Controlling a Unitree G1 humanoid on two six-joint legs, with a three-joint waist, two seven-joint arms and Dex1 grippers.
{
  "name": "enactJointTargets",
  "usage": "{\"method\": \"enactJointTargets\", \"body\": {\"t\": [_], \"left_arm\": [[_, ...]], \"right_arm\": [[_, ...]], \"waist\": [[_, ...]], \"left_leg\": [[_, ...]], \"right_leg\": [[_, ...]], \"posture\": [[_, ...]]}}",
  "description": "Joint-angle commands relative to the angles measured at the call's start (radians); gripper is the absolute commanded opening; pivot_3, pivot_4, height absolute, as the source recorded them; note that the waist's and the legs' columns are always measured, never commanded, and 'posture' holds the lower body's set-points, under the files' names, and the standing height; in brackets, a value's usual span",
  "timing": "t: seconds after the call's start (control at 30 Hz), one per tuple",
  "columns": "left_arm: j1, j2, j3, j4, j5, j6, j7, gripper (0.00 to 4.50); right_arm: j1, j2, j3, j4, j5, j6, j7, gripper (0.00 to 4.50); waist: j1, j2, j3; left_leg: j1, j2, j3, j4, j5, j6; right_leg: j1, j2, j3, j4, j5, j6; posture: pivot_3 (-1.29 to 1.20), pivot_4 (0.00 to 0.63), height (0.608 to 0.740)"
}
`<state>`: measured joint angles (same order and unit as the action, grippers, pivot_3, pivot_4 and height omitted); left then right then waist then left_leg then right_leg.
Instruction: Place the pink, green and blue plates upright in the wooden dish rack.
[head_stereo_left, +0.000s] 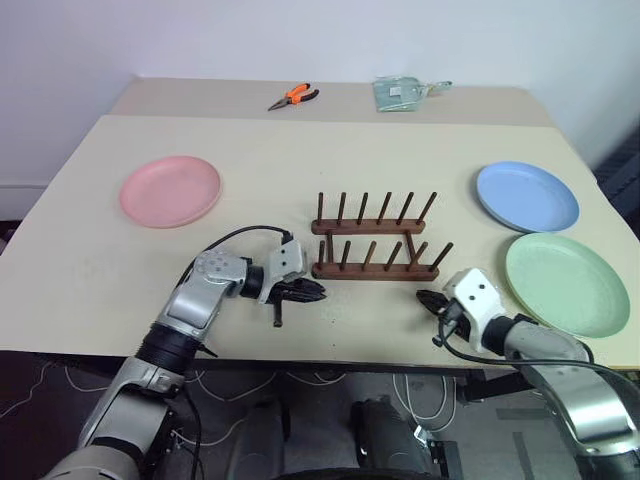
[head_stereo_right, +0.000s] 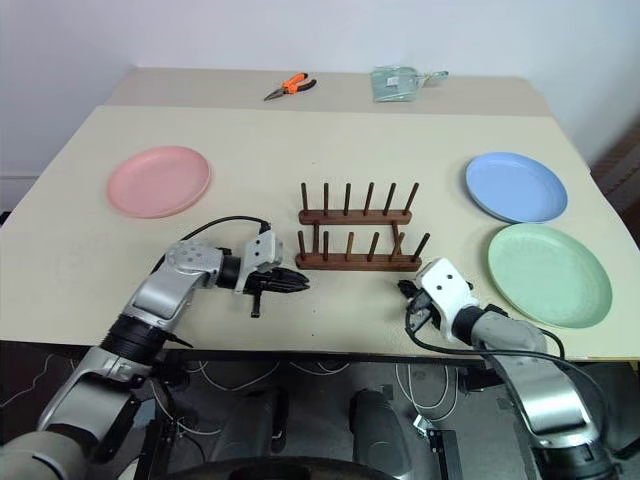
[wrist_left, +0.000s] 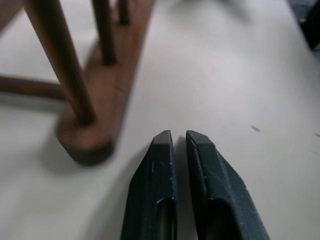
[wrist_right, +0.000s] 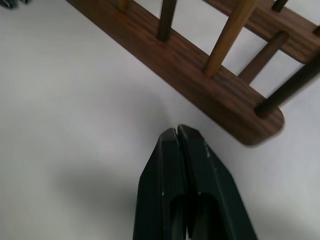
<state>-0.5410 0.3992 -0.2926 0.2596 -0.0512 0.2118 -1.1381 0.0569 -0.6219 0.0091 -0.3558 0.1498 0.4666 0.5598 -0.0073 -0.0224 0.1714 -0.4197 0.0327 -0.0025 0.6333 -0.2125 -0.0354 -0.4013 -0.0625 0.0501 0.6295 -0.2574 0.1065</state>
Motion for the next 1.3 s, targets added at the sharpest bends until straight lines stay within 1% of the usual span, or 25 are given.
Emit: {"method": "enactJointTargets", "body": {"t": [0.03,0.17,0.27,0.37,0.43,0.47,0.53,0.57,0.6,0.63,0.67,0.73,0.77,0.8,0.83,0.93,1.0,1.03,1.1,1.17,1.2,1.3], "left_arm": [[-0.049,-0.038,-0.004,0.143,0.092,-0.072,0.173,0.32],[-0.134,-0.101,0.011,0.315,0.101,-0.112,0.277,0.32],[-0.166,-0.122,0.020,0.379,0.090,-0.144,0.289,0.32],[-0.189,-0.130,0.024,0.435,0.096,-0.173,0.314,0.32],[-0.194,-0.122,0.028,0.448,0.099,-0.189,0.322,0.32],[-0.190,-0.109,0.036,0.438,0.092,-0.195,0.318,0.31],[-0.181,-0.084,0.063,0.404,0.065,-0.178,0.299,0.81],[-0.163,-0.063,0.085,0.353,0.027,-0.156,0.258,1.17],[-0.143,-0.041,0.108,0.296,-0.014,-0.131,0.217,1.49],[-0.119,-0.014,0.143,0.224,-0.073,-0.077,0.174,2.09],[-0.100,0.007,0.173,0.170,-0.118,-0.037,0.147,2.58],[-0.075,0.051,0.251,0.101,-0.179,0.004,0.149,3.55],[-0.070,0.063,0.274,0.086,-0.192,0.012,0.159,3.55],[-0.077,0.075,0.313,0.092,-0.201,0.025,0.196,3.55],[-0.094,0.089,0.374,0.127,-0.200,0.012,0.281,3.55],[-0.178,0.125,0.544,0.293,-0.173,-0.017,0.619,3.55],[-0.215,0.148,0.617,0.375,-0.162,-0.001,0.803,4.12],[-0.226,0.157,0.644,0.402,-0.157,0.004,0.876,4.46],[-0.242,0.162,0.680,0.434,-0.154,0.015,0.983,4.50],[-0.248,0.155,0.756,0.443,-0.179,0.063,1.131,4.50],[-0.251,0.142,0.797,0.441,-0.218,0.095,1.164,4.50],[-0.252,0.107,0.862,0.439,-0.291,0.210,1.214,4.50]], "right_arm": [[-0.095,0.038,0.031,0.120,-0.082,-0.030,-0.076,0.01],[-0.242,0.086,0.060,0.306,-0.141,-0.088,-0.130,0.01],[-0.309,0.102,0.059,0.394,-0.154,-0.127,-0.135,0.01],[-0.346,0.107,0.056,0.435,-0.157,-0.142,-0.128,0.01],[-0.340,0.104,0.045,0.408,-0.125,-0.127,-0.092,0.01],[-0.327,0.099,0.036,0.375,-0.102,-0.114,-0.069,0.25],[-0.298,0.087,0.021,0.301,-0.068,-0.090,-0.030,0.72],[-0.278,0.078,0.015,0.250,-0.051,-0.082,-0.009,1.28],[-0.260,0.071,0.010,0.201,-0.036,-0.073,0.008,1.61],[-0.239,0.062,0.004,0.145,-0.018,-0.062,0.025,2.20],[-0.222,0.056,0.001,0.102,-0.008,-0.052,0.034,2.78],[-0.196,0.045,-0.006,0.038,0.004,-0.031,0.041,3.67],[-0.189,0.041,-0.007,0.022,0.007,-0.022,0.042,3.67],[-0.182,0.036,-0.007,0.008,0.006,-0.018,0.043,3.67],[-0.172,0.034,-0.005,-0.002,0.003,-0.016,0.043,3.67],[-0.159,0.037,0.006,-0.001,-0.014,-0.022,0.036,3.67],[-0.159,0.039,0.015,0.006,-0.010,-0.013,0.045,3.70],[-0.161,0.039,0.018,0.009,-0.008,-0.011,0.049,3.95],[-0.165,0.043,0.018,0.013,0.004,0.000,0.057,4.48],[-0.172,0.039,0.032,0.019,-0.005,-0.005,0.067,4.48],[-0.179,0.039,0.038,0.030,-0.019,-0.016,0.063,4.48],[-0.193,0.041,0.051,0.056,-0.042,-0.037,0.057,4.48]], "waist": [[-0.003,0.000,-0.001],[-0.006,-0.001,-0.001],[-0.006,-0.001,-0.001],[-0.006,-0.001,-0.001],[-0.007,-0.001,-0.001],[-0.008,-0.001,-0.001],[-0.011,-0.001,-0.001],[-0.013,-0.001,-0.001],[-0.018,-0.001,-0.001],[-0.021,-0.001,-0.001],[-0.025,0.000,-0.001],[-0.027,0.000,0.000],[-0.027,-0.001,0.000],[-0.026,-0.001,0.000],[-0.023,-0.001,0.000],[-0.011,-0.003,0.001],[-0.012,-0.003,0.001],[-0.012,-0.003,0.001],[-0.008,-0.003,0.001],[-0.003,-0.004,0.002],[-0.002,-0.006,0.003],[-0.001,-0.009,0.004]], "left_leg": [[0.001,0.000,0.000,0.000,0.000,0.000],[0.010,0.000,0.000,0.000,0.000,0.000],[0.010,0.000,0.000,-0.002,0.000,0.000],[0.010,0.000,0.000,-0.003,0.000,0.000],[0.010,0.000,0.000,-0.002,0.000,0.000],[0.010,0.000,0.000,-0.002,0.000,0.000],[0.010,0.000,0.000,-0.003,0.000,0.000],[0.010,0.000,0.000,-0.003,0.000,0.000],[0.010,0.000,0.000,-0.004,0.000,0.000],[0.010,0.001,0.000,-0.005,0.000,0.000],[0.010,0.001,0.000,-0.006,0.000,0.000],[0.008,0.001,0.000,-0.006,0.000,0.000],[0.007,0.001,-0.001,-0.006,0.000,0.000],[0.007,0.001,-0.001,-0.005,0.000,0.000],[0.007,0.001,-0.001,-0.004,0.000,0.000],[0.007,0.001,-0.001,-0.004,0.000,0.000],[0.007,0.001,-0.001,-0.004,0.000,0.000],[0.007,0.001,0.000,-0.004,0.000,0.000],[0.007,0.000,0.000,-0.005,0.000,0.000],[0.007,0.000,0.000,-0.005,0.000,0.000],[0.007,0.000,0.000,-0.005,0.000,0.000],[0.007,0.000,-0.001,-0.004,0.000,0.000]], "right_leg": [[0.001,0.000,0.000,0.000,0.000,0.000],[0.009,0.000,0.000,0.000,0.000,0.000],[0.009,0.000,0.000,0.000,0.000,0.001],[0.008,0.001,0.000,0.000,0.000,0.002],[0.009,0.001,0.000,0.000,0.000,0.002],[0.009,0.001,0.000,0.000,0.000,0.002],[0.008,0.001,0.000,0.000,0.000,0.002],[0.008,0.001,0.000,0.001,0.000,0.002],[0.007,0.001,0.000,0.001,0.000,0.002],[0.006,0.001,0.001,0.001,0.000,0.002],[0.006,0.002,0.000,0.002,0.000,0.002],[0.004,0.002,0.000,0.002,0.000,0.002],[0.004,0.002,0.000,0.002,0.000,0.002],[0.004,0.002,0.000,0.002,0.000,0.002],[0.004,0.001,0.000,0.002,-0.001,0.001],[0.005,0.001,0.000,0.001,-0.001,0.002],[0.004,0.001,0.000,0.001,0.000,0.003],[0.004,0.001,0.000,0.001,0.001,0.005],[0.004,0.000,0.000,0.001,0.001,0.007],[0.005,0.000,0.000,0.001,0.001,0.007],[0.005,0.000,-0.001,0.001,0.001,0.007],[0.005,0.000,-0.001,0.001,0.001,0.007]], "posture": [[0.00,0.150,0.726],[0.00,0.150,0.726],[0.00,0.150,0.726],[0.00,0.150,0.726],[0.00,0.150,0.726],[0.00,0.150,0.726],[0.00,0.150,0.726],[0.00,0.150,0.726],[0.00,0.150,0.726],[0.00,0.150,0.726],[0.00,0.150,0.726],[0.00,0.150,0.726],[0.00,0.150,0.726],[0.00,0.150,0.726],[0.00,0.150,0.726],[0.00,0.150,0.726],[0.00,0.150,0.726],[0.00,0.150,0.726],[0.00,0.150,0.726],[0.00,0.150,0.726],[0.00,0.150,0.726],[0.00,0.150,0.726]]}}
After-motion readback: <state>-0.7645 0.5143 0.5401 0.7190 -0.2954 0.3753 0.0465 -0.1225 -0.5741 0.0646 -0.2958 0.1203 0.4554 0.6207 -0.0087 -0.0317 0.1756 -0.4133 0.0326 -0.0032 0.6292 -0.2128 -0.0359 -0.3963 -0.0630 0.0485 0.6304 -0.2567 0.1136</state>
